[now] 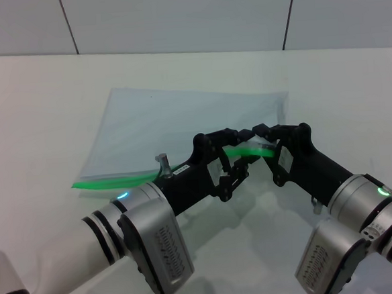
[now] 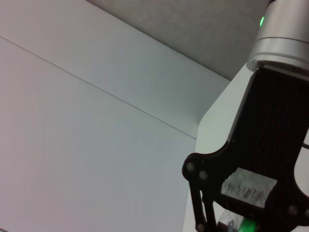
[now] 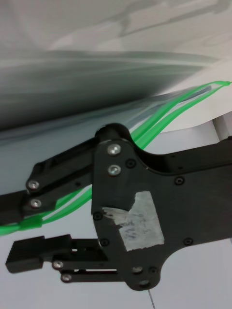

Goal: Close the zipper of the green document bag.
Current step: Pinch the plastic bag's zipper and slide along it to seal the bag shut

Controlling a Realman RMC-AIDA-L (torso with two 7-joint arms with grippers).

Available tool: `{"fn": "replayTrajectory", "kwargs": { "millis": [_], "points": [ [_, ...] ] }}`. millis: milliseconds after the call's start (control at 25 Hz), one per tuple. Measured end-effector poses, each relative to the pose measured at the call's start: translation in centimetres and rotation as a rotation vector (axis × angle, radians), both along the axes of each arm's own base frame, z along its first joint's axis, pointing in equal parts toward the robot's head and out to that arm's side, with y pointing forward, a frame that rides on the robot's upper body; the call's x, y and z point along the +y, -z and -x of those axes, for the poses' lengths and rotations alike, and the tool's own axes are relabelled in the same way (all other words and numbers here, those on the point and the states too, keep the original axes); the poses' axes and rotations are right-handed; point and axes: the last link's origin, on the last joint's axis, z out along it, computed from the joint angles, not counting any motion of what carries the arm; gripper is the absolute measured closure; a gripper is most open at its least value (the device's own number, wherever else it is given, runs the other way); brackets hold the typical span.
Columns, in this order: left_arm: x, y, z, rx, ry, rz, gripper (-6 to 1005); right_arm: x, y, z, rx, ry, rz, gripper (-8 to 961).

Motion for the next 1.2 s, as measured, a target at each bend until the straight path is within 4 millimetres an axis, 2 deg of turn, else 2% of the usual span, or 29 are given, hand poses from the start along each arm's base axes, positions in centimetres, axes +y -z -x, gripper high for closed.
{"fn": "replayTrajectory", "kwargs": {
  "millis": [160,400,1200],
  "points": [
    [-0.01,0.01,0.02,0.005,0.004,-0.002,643,0.00,-0.01,0.00,0.000,0.000,0.000,903],
    [0.02,-0.02,0.07,0.008,0.006,-0.003,710,-0.11,0.08,0.01,-0.002,-0.004,0.004,903],
    [-0.07,0.08,0.03,0.035,0.032,-0.016,785,-0.29,0.30,0.18,-0.005,-0.017,0.014,902]
  ]
}}
